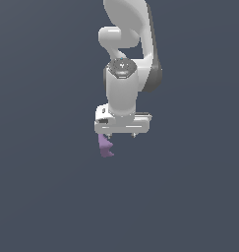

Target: Pick up the object and move it to a goal position.

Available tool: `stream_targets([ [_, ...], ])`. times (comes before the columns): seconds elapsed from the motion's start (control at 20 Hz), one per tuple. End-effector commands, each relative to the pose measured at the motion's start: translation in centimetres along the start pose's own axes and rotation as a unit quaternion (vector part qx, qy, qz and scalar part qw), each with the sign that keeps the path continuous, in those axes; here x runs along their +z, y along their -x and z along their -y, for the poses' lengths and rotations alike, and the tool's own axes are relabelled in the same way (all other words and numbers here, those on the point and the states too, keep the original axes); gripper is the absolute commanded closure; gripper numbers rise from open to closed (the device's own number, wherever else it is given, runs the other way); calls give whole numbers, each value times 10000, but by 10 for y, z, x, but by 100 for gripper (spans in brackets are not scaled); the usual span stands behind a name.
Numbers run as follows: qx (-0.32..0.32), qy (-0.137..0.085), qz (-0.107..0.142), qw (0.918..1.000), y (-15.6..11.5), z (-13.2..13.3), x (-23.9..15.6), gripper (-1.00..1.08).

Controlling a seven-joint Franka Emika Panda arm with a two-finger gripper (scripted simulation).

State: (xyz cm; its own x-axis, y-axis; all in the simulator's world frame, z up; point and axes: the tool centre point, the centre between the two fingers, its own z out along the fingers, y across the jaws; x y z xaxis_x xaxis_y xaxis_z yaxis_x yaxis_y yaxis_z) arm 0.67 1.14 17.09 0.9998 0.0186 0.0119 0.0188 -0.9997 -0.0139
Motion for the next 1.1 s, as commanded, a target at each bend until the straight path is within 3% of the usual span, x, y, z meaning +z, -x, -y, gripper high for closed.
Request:
stream_targets([
  [0.0,0,0,0,10000,0,0,0,-92],
  [1.05,-258,41,-43,9997,6,-20,-7,-92],
])
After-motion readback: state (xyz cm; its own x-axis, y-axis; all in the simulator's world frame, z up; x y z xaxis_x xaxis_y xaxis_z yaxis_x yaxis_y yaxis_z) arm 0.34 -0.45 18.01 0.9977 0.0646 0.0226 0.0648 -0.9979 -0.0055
